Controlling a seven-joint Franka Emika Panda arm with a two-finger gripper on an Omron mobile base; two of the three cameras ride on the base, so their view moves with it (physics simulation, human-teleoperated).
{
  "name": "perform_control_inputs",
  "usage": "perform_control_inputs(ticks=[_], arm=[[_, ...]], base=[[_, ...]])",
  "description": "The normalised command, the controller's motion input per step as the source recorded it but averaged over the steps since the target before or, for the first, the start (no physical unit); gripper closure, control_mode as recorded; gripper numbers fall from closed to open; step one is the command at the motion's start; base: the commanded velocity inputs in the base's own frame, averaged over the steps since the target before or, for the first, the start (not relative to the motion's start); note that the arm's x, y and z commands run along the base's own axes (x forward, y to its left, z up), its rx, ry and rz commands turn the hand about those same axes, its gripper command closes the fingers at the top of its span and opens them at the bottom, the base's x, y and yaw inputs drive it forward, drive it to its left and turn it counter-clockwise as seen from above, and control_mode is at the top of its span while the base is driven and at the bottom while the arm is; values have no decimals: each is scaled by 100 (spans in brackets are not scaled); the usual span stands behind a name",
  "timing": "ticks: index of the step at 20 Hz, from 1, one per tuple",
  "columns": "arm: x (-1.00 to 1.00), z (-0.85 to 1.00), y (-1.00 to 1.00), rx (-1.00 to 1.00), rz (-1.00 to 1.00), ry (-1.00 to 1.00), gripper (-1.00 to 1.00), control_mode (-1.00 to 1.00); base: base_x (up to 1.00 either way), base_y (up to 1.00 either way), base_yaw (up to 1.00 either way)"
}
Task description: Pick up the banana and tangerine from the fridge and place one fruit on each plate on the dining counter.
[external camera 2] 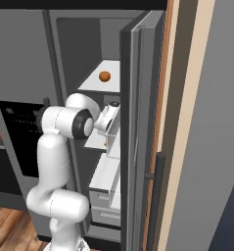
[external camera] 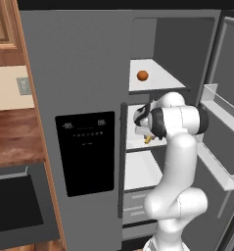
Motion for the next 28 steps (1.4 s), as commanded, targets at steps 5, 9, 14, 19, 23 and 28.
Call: perform_control_inputs(ticks=[5,9,14,19,23,28], arm=[[-69,0,0,0,0,-8,100,-100],[-94,6,1,0,0,-19,100,-100],[-76,40,9,0,0,-19,100,-100],[-51,73,15,0,0,-8,100,-100],[-41,91,12,0,0,-2,100,-100],[-38,99,6,0,0,-3,100,-100]], base=[[0,0,0],[0,0,0],[0,0,0],[0,0,0],[0,0,0],[0,0,0]])
